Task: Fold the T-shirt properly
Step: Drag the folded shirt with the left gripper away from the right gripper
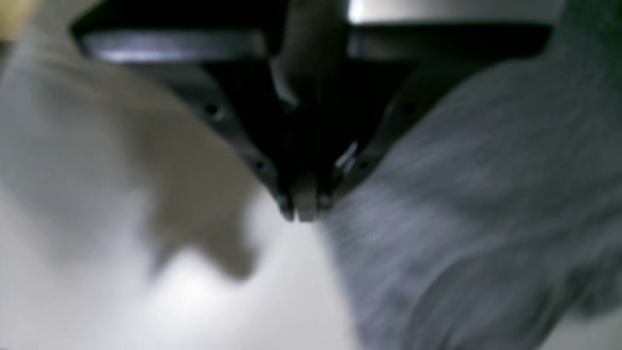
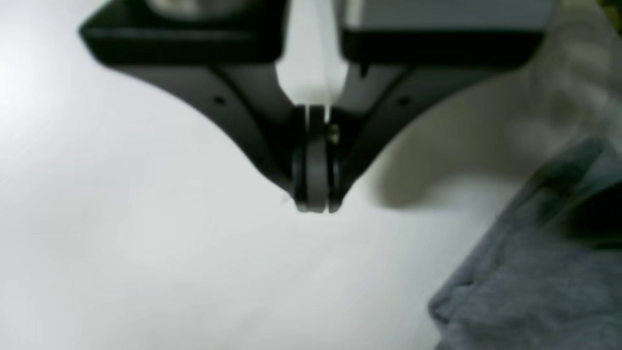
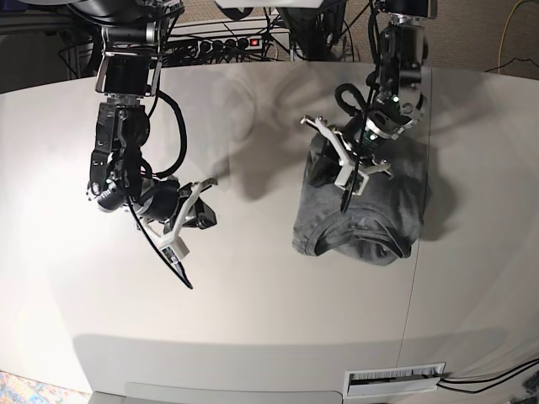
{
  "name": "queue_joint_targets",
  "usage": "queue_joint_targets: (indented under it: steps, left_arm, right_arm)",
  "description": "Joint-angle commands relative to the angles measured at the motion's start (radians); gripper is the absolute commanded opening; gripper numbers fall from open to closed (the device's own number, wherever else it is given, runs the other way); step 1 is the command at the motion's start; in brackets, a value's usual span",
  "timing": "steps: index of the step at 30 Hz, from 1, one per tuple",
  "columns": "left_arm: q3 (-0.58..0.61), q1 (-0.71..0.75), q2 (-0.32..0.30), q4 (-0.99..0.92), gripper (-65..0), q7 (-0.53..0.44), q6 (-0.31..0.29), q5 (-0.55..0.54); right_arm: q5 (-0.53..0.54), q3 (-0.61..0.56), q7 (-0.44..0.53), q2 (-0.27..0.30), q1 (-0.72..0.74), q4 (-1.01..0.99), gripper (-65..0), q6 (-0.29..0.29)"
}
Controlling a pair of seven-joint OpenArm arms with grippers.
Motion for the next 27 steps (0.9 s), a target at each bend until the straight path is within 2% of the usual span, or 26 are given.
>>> queue_joint_targets:
  steps: [1,5,9,12,17,21,27]
  left_arm:
    - [0.000,-0.031,0.002,-0.009,-65.0,-0.036,0.014,0.014]
    - [0.000,-0.105,-0.012,-0.111,-65.0,-0.061,0.088,0.084]
    - [-0.002,-0.182,-0.036,-0.193,-65.0,-0.071,0.134,0.118]
    - [-0.007,-0.238,-0.052,-0.242,-65.0,-0.071,0.158,0.126]
    - [-0.007,-0.328,-0.099,-0.328,-65.0,-0.085,0.159,0.148]
    - [-0.007,-0.402,-0.145,-0.405,-65.0,-0.085,0.187,0.146]
    - [-0.008,-0.451,-0.183,-0.421,-65.0,-0.085,0.187,0.132]
  right_arm:
    - [0.029,0.002,0.009,0.006,0.024,0.019,-65.0,0.001]
    - [0.055,0.002,-0.002,0.006,0.022,0.020,-65.0,0.001]
    - [0.093,0.002,-0.043,0.006,0.014,0.026,-65.0,0.001]
    - [0.096,0.002,-0.043,0.006,-0.006,0.048,-65.0,0.001]
    - [0.096,0.002,-0.046,0.007,-0.057,0.139,-65.0,0.001]
    - [0.097,0.002,-0.047,0.049,-0.111,0.239,-65.0,0.001]
    - [0.097,0.004,-0.044,0.121,-0.209,0.345,-65.0,0.001]
